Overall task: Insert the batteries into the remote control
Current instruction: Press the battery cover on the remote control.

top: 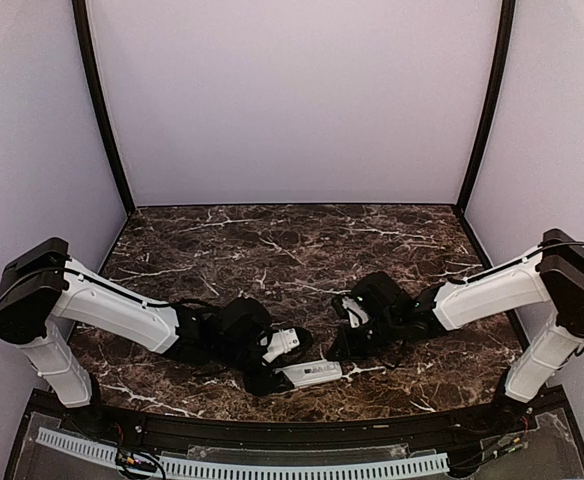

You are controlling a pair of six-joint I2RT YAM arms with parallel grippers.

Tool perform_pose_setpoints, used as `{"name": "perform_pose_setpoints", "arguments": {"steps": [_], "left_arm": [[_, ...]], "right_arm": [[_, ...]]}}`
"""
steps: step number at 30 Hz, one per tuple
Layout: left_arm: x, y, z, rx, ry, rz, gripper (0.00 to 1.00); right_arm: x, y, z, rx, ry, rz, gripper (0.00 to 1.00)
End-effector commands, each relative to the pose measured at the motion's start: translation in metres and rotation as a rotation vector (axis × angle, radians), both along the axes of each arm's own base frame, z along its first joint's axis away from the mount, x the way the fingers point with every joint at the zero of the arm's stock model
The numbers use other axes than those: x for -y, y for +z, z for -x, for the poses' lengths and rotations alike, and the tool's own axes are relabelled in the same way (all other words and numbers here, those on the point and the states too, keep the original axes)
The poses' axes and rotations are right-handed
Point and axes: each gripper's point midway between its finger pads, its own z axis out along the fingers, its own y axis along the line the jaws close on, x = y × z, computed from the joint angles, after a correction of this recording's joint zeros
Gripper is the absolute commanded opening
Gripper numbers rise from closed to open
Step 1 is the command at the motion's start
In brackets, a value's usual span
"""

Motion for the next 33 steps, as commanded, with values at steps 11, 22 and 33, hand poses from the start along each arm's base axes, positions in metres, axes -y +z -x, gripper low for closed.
{"name": "perform_pose_setpoints", "arguments": {"steps": [11,22,33], "left_arm": [[0.002,0.003,0.003,0.002,-0.022,0.01,0.57],[-0.001,-0.009,0.005,-0.003,-0.035,-0.019,0.53],[-0.001,-0.016,0.007,-0.014,-0.045,-0.03,0.53]], "right_arm": [[0.015,0.034,0.001,0.054,0.006,0.101,0.0],[0.014,0.011,0.023,-0.02,0.003,0.159,0.13],[0.005,0.003,0.023,-0.023,0.028,0.165,0.06]]}}
